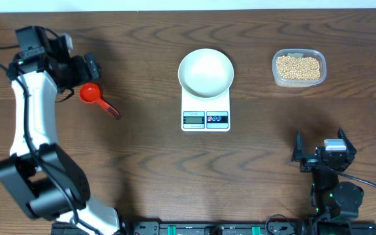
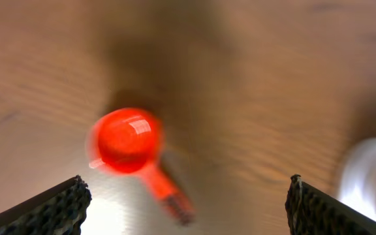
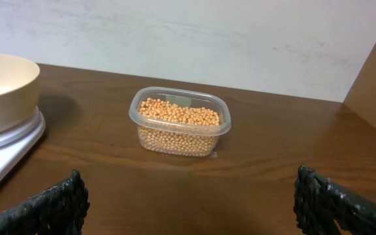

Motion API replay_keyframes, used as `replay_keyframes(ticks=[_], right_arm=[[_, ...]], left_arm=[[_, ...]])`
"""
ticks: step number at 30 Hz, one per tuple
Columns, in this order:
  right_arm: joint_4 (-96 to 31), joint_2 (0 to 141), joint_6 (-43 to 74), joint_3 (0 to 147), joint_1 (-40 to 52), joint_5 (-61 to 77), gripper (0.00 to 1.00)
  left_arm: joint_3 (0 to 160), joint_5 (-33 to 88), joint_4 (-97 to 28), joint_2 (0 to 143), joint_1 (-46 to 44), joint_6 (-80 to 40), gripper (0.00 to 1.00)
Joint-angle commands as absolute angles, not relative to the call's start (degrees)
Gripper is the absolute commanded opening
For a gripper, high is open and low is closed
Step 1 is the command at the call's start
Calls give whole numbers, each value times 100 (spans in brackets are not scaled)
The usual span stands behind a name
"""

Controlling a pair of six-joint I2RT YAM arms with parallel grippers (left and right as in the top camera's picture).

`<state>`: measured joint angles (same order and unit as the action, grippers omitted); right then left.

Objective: Scoop item into bowl and weigh 50g on scale
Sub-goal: 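Reach the left gripper to the red scoop and grasp its rim, then lift the red scoop with the left gripper over the bowl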

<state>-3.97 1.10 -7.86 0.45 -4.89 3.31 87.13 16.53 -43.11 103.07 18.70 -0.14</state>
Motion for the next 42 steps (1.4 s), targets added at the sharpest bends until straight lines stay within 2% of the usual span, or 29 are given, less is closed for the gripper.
replay_keyframes(ticks=[1,5,9,12,19,23,30,33,35,37,42], right_arm=[[-412,113,-823,32,-440,314,99],[-412,113,-823,32,-440,314,99],[-412,113,-823,32,-440,314,99],[-412,113,-823,32,-440,314,99],[-412,113,-823,32,-440,314,99],[-412,113,-823,32,-440,314,99],[-412,113,-823,32,-440,314,99],[-412,113,-823,32,-440,314,99],[-412,113,-823,32,-440,314,99],[-412,113,-823,32,-440,314,99],[-412,113,-823,32,-440,314,99]], left_arm=[[8737,259,-4416,10669,1907,-478,99],[8726,-215,-4473,11004,1907,-773,91],[8724,-261,-4322,11327,1929,-805,88],[8724,-261,-4250,11533,1933,-805,75],[8722,-174,-4174,11885,1931,-799,57],[8722,132,-4080,12062,1927,-534,40],[8722,242,-3975,12278,1927,-478,36],[8722,239,-3975,12376,1927,-478,29],[8722,239,-3977,12438,1927,-478,21],[8724,239,-3970,12442,1927,-480,8],[8724,259,-3979,12315,1927,-554,7]])
